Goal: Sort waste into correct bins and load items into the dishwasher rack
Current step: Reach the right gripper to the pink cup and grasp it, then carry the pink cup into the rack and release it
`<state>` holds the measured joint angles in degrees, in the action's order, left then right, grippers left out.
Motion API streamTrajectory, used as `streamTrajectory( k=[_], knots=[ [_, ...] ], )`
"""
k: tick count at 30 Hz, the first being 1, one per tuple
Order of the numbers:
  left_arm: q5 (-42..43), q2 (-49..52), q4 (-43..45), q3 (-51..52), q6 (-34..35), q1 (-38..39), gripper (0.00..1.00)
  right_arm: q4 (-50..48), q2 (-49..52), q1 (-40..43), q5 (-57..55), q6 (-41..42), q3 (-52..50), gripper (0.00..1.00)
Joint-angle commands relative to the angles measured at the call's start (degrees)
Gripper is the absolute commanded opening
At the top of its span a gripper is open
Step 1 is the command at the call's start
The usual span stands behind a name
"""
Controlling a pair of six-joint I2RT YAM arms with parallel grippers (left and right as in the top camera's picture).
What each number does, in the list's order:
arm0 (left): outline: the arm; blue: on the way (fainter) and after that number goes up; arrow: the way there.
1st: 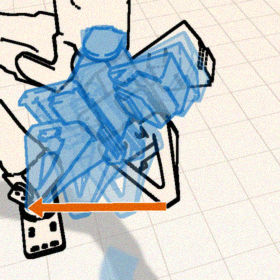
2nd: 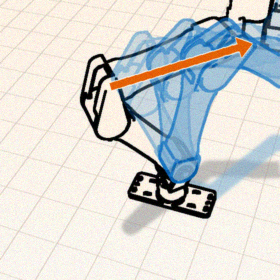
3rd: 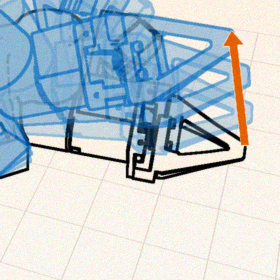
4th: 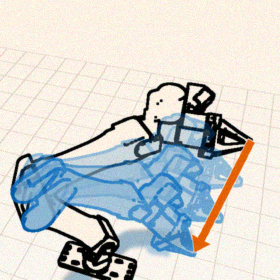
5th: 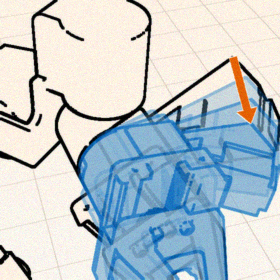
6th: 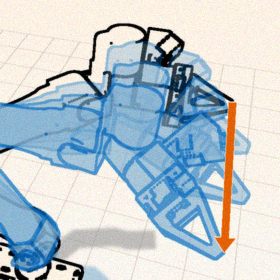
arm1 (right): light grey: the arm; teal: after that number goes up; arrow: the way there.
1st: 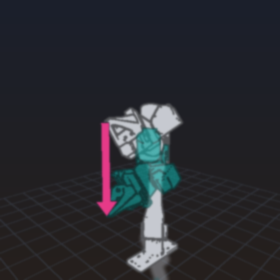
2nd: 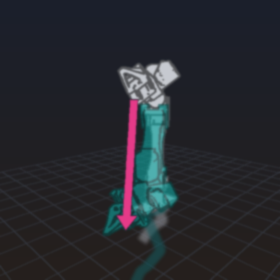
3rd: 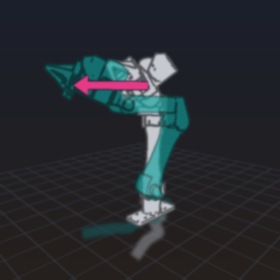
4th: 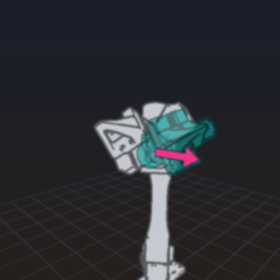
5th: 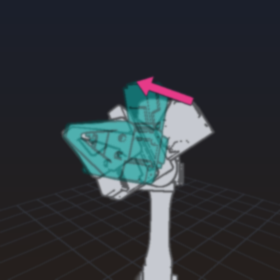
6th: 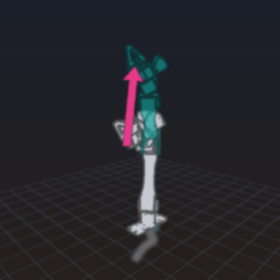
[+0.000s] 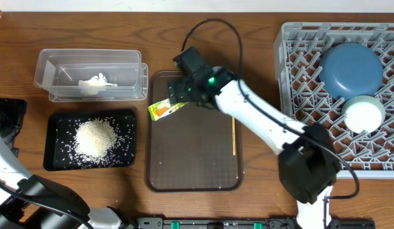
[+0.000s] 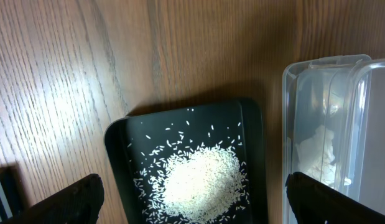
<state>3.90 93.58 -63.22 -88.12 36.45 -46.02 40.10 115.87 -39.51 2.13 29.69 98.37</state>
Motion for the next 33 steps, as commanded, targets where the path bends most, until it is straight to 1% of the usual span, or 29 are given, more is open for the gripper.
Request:
streamTrajectory(
  k=[1,3,5,10,17,26,29,31,33],
  knots=[
    [-0.5,-1.0,-0.3,-1.1,0.7,-0.2,0.96,0.8,-5.6,3.6,-6.8,-3.2,3.7,0.75],
    [-0.5,-1.0,-0.3,-1.1,0.7,-0.2,0.96,1.2,-5.8,5.1,-9.7,-3.2,3.7,0.61],
    [-0.5,-1.0,-0.3,-1.1,0.7,-0.2,0.96,2.6,-5.4,6.9,-10.9,-3.2,3.7,0.53],
    [-0.5,-1.0,-0.3,-1.1,0.7,-0.2,0.96,4.8,-2.5,9.2,-10.6,-3.2,3.6,0.50],
    [-0.5,-1.0,-0.3,-1.1,0.7,-0.2,0.96,2.9,1.9,8.0,-5.3,-3.1,3.6,0.50],
    [-0.5,-1.0,-0.3,-1.1,0.7,-0.2,0.96,4.8,4.5,6.7,-8.8,-1.5,3.6,0.48],
    [-0.5,-1.0,-0.3,-1.1,0.7,-0.2,0.96,5.7,6.2,6.7,-8.5,-1.5,3.6,0.45],
    [-0.5,-1.0,-0.3,-1.1,0.7,-0.2,0.96,6.0,6.8,6.7,-7.8,-1.5,3.6,0.41],
    [-0.5,-1.0,-0.3,-1.1,0.7,-0.2,0.96,6.0,6.9,6.5,-7.8,-1.5,3.6,0.40]
  ],
)
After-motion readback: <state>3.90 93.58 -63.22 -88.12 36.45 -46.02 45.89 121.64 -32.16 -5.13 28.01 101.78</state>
